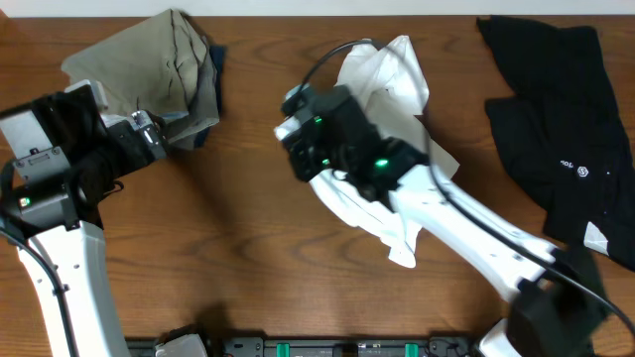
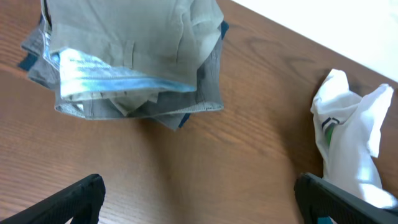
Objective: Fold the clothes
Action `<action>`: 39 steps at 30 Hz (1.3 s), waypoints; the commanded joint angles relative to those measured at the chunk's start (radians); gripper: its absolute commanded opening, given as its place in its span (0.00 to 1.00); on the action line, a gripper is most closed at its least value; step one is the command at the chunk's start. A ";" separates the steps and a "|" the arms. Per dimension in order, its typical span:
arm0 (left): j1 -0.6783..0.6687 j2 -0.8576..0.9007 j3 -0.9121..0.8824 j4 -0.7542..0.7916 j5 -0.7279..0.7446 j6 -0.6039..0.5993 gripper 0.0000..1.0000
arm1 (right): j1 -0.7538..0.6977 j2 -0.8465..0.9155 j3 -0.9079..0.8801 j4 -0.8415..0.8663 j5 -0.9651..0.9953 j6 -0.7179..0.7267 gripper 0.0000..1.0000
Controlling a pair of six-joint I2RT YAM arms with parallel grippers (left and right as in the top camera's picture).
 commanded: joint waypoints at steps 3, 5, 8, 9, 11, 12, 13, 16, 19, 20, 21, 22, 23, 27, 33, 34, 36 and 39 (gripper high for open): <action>0.005 0.027 0.019 -0.013 -0.003 -0.010 0.98 | 0.073 0.089 0.005 0.064 -0.093 0.015 0.01; 0.005 0.038 0.019 -0.017 -0.001 -0.010 0.98 | 0.089 0.101 0.005 0.072 -0.083 0.014 0.01; 0.004 0.054 0.018 -0.020 0.011 -0.010 0.98 | 0.094 0.100 0.008 0.072 -0.060 0.005 0.11; 0.002 0.060 0.018 -0.020 0.011 -0.010 0.98 | 0.091 0.099 0.014 0.070 -0.060 -0.002 0.25; -0.008 0.069 0.018 -0.020 0.012 -0.010 0.98 | 0.082 0.097 0.024 0.066 -0.060 -0.010 0.49; -0.017 0.074 0.018 -0.020 0.011 -0.009 0.98 | 0.074 0.095 0.033 0.059 -0.060 -0.019 0.60; -0.027 0.079 0.018 -0.020 0.011 -0.009 0.98 | 0.066 0.093 0.045 0.046 -0.058 -0.027 0.67; -0.064 0.097 0.018 -0.020 0.011 -0.009 0.98 | 0.028 0.085 0.098 -0.022 -0.039 -0.055 0.77; -0.112 0.126 0.018 -0.036 0.011 -0.008 0.98 | -0.024 0.081 0.165 -0.124 -0.003 -0.097 0.80; -0.128 0.138 0.017 -0.045 0.011 -0.008 0.98 | -0.042 0.080 0.185 -0.158 0.005 -0.110 0.80; -0.145 0.156 0.017 -0.060 0.011 -0.005 0.98 | -0.064 0.080 0.209 -0.199 0.019 -0.121 0.82; -0.163 0.177 0.017 -0.075 0.010 -0.003 0.98 | -0.087 0.080 0.231 -0.238 0.034 -0.128 0.83; -0.178 0.200 0.017 -0.091 0.010 0.000 0.98 | -0.109 0.080 0.251 -0.274 0.050 -0.130 0.84; -0.229 0.306 0.016 -0.133 0.006 0.016 0.98 | -0.203 0.080 0.294 -0.369 0.091 -0.141 0.86; -0.272 0.467 0.014 -0.146 0.006 0.037 0.99 | -0.331 0.080 0.295 -0.410 0.094 -0.140 0.79; -0.273 0.490 0.014 -0.150 0.007 0.037 0.98 | -0.351 0.080 0.295 -0.410 0.094 -0.140 0.79; -0.278 0.528 0.014 -0.155 0.007 0.045 0.98 | -0.387 0.080 0.295 -0.409 0.094 -0.140 0.78; -0.296 0.575 0.013 -0.150 0.007 0.166 0.94 | -0.428 0.080 0.295 -0.410 0.094 -0.150 0.79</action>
